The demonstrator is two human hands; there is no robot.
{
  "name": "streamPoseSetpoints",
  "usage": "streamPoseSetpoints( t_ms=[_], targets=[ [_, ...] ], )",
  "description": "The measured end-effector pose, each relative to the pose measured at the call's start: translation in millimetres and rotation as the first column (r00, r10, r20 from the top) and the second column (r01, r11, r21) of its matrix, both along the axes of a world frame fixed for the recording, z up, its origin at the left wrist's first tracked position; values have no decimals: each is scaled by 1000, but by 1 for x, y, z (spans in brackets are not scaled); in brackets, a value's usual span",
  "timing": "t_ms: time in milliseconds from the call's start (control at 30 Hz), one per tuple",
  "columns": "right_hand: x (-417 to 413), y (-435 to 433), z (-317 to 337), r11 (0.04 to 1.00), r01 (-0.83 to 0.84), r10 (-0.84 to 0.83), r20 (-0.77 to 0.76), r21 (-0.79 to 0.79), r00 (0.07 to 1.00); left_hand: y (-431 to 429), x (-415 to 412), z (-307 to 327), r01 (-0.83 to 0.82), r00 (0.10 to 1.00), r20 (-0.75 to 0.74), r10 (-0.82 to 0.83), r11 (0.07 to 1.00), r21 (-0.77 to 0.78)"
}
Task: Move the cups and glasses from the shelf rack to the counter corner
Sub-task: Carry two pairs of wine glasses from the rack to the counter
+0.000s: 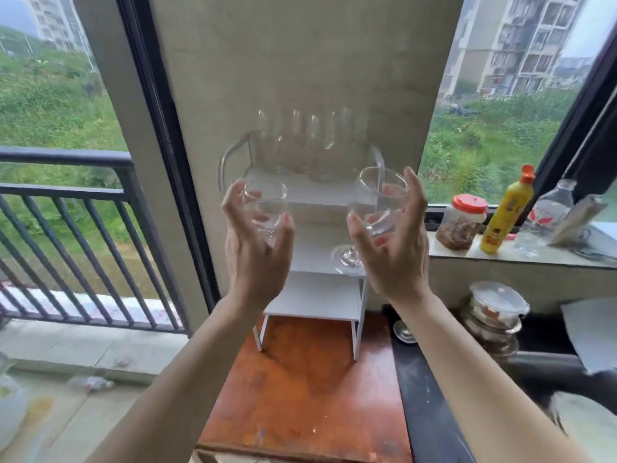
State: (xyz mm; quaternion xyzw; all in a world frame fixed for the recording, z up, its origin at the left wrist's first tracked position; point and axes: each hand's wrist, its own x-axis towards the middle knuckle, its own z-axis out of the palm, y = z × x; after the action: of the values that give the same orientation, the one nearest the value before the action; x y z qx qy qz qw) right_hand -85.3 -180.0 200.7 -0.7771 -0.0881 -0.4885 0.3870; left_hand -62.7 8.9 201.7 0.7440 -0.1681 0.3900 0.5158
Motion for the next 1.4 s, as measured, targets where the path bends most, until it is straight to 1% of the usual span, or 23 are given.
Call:
streamPoseSetpoints(
  t_ms=[100, 200, 300, 433, 533, 700, 800, 933, 1033, 1067, 1167, 1267, 1400],
  targets=[
    [-48, -32, -35, 994, 100, -94, -144, 35, 985, -31, -25, -33, 82, 988, -130, -82, 997, -6],
    [-100, -66, -61, 975, 214, -189, -284, 58, 940, -73, -54, -59, 230, 940, -257, -225, 973, -10],
    [-151, -103, -71, 938, 341, -302, -340, 59, 891, -120, -83, -69, 356, 879, -333, -340, 934, -14],
    [-217, -157, -66, 873, 482, -429, -352, 77, 832, -183, -125, -61, 526, 801, -337, -495, 850, 1],
    [-273, -200, -60, 830, 551, -502, -323, 80, 803, -234, -164, -49, 624, 748, -308, -589, 781, 24],
    [-384, -271, -60, 754, 643, -579, -324, 137, 748, -327, -254, -48, 761, 640, -254, -725, 644, 80],
    [-466, -317, -69, 687, 716, -644, -354, 125, 679, -387, -321, -58, 815, 575, -258, -776, 571, 100],
    [-578, -376, -85, 588, 806, -741, -355, 66, 570, -466, -416, -74, 886, 463, -281, -840, 441, 142],
    [-652, -413, -98, 510, 855, -781, -367, 96, 506, -517, -481, -78, 936, 352, -313, -882, 320, 150],
    [-673, -423, -101, 482, 869, -793, -367, 108, 486, -532, -501, -78, 943, 330, -320, -888, 294, 155],
    [-723, -451, -107, 406, 906, -821, -388, 120, 419, -576, -550, -78, 954, 287, -315, -905, 241, 178],
    [-762, -479, -113, 332, 937, -850, -395, 111, 348, -619, -585, -85, 965, 224, -321, -920, 165, 202],
    [-824, -523, -129, 206, 968, -870, -426, 140, 247, -694, -640, -102, 985, 90, -350, -933, 30, 173]
  ],
)
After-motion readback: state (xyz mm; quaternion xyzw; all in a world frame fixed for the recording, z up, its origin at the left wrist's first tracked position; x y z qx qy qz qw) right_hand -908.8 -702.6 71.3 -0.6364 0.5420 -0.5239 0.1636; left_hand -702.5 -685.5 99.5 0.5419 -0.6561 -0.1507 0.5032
